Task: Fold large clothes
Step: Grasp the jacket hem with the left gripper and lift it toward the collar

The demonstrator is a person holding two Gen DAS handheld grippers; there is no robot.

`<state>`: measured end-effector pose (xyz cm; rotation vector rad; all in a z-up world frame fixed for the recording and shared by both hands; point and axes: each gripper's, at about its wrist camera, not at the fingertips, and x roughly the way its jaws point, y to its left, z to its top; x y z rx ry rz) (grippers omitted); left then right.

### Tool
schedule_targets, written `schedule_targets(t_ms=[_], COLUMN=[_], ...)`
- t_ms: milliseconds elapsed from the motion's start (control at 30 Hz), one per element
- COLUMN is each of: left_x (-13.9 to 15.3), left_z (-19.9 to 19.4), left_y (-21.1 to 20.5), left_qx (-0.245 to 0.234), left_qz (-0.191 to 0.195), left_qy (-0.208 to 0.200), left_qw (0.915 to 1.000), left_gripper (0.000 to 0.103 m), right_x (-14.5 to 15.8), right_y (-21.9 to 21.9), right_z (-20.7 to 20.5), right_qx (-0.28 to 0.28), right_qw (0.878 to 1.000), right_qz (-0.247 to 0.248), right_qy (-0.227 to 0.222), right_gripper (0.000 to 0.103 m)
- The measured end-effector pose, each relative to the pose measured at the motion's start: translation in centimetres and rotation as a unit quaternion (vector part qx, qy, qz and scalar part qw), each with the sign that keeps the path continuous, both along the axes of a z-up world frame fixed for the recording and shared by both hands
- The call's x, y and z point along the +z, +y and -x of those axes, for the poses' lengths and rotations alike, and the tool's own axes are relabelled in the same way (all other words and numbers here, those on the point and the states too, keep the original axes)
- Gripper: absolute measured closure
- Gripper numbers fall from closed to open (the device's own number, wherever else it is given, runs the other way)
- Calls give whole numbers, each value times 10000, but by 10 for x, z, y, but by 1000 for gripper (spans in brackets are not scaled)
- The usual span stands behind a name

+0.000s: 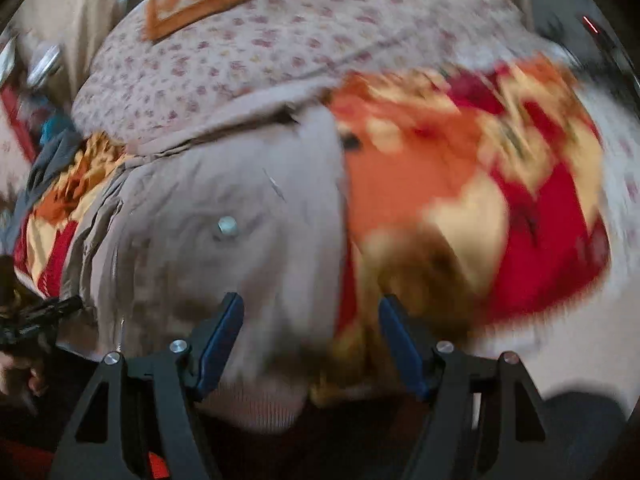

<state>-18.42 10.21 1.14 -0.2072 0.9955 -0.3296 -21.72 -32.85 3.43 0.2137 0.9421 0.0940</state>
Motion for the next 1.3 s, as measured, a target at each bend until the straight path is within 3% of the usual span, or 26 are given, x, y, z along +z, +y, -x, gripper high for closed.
schedule_targets(t_ms=[33,67,167,433,500,667,767,867,967,1033,1133,1200,1267,1300], left_x=[-1,-1,5,30,33,22,14,12,10,10,10,10,16,18], left_z=[0,0,2,16,16,11,10,11,11,13,13,15,19,19], left_y=[-1,-4,-5,14,18,16,13,15,15,13,14,14,15,17], left_qx=[-12,-48,-47,123,179,308,312,298,309,304,360,382,390,390], left_qz=[-5,-46,-88,333,373,227,175,250,332,329,368,356,321,330], left_qy=[24,41,-32,-322,-341,-195,-106,-72,-34,-40,-21,-11,-112,-142], left_qw=[10000,10000,9999,9989,9986,9991,9993,9992,9990,9990,9987,9986,9987,9986], left_gripper=[55,78,92,95,95,95,93,92,91,90,90,91,95,95], right_x=[-3,-6,-18,-57,-45,-19,-34,-50,-52,-58,-63,-69,-70,-65], right_y=[-6,-10,-10,15,22,19,3,-9,0,9,24,24,27,30], right_z=[9,16,20,-6,-1,8,-8,-15,-16,-14,-10,-12,-11,-8], right_qx=[-160,-252,-237,796,823,736,330,341,577,798,999,978,1052,1180], right_qw=[9998,9994,9989,9882,9928,9970,9984,9925,9898,9856,9858,9837,9810,9802], right_qz=[-87,-206,-330,-873,-478,-233,-373,-1067,-1148,-1173,-808,-813,-852,-845], right_qy=[70,126,245,973,729,-64,250,490,620,924,1082,1273,1392,1346], right_gripper=[29,29,29,32,34,34,34,33,32,39,39,47,82,89])
